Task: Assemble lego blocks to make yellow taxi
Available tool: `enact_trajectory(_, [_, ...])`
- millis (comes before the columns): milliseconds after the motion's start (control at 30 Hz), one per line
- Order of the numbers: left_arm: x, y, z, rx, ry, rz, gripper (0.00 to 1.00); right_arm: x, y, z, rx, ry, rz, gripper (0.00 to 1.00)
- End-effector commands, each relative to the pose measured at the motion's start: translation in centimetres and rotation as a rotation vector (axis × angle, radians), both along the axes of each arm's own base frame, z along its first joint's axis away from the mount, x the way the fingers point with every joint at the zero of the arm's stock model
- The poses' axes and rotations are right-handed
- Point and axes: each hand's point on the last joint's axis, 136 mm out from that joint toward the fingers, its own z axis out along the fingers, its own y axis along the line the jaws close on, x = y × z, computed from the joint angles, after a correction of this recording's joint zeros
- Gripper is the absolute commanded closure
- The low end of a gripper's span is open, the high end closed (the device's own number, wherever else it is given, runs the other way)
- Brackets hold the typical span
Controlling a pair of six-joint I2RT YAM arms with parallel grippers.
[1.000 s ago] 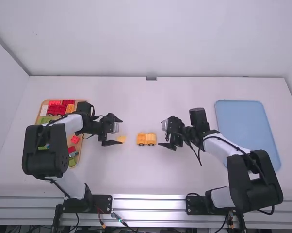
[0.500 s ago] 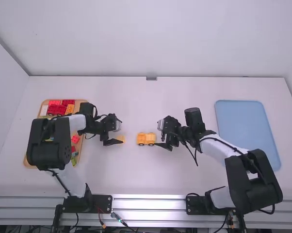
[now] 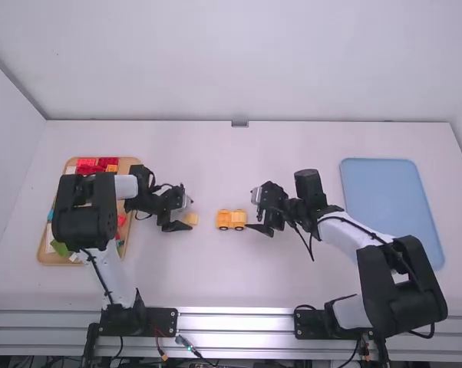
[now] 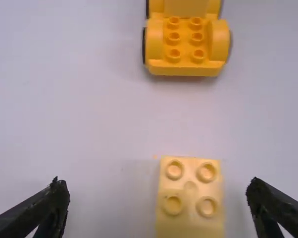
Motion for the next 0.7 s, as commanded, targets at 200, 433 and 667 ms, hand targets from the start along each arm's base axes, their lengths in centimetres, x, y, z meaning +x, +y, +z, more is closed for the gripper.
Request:
enact_trajectory(200, [-0.5, -0.3, 0.0, -0.008, -0.062, -0.074, 0.39, -0.2, -0.1, -0.2, 0.012, 0.017, 0.003, 0.01])
enact_trajectory(433, [0.0, 0.1, -1.2, 0.021, -0.044, -0.006, 0.43, -0.2, -0.1, -0.2, 0.013, 0.018, 0.004, 0.01])
enact_trajectory(667, [-0.1, 0.0, -1.1, 0.014, -0.046, -0.008, 0.56, -0.1, -0.1, -0.1, 0.014, 0.012, 0.004, 0.01])
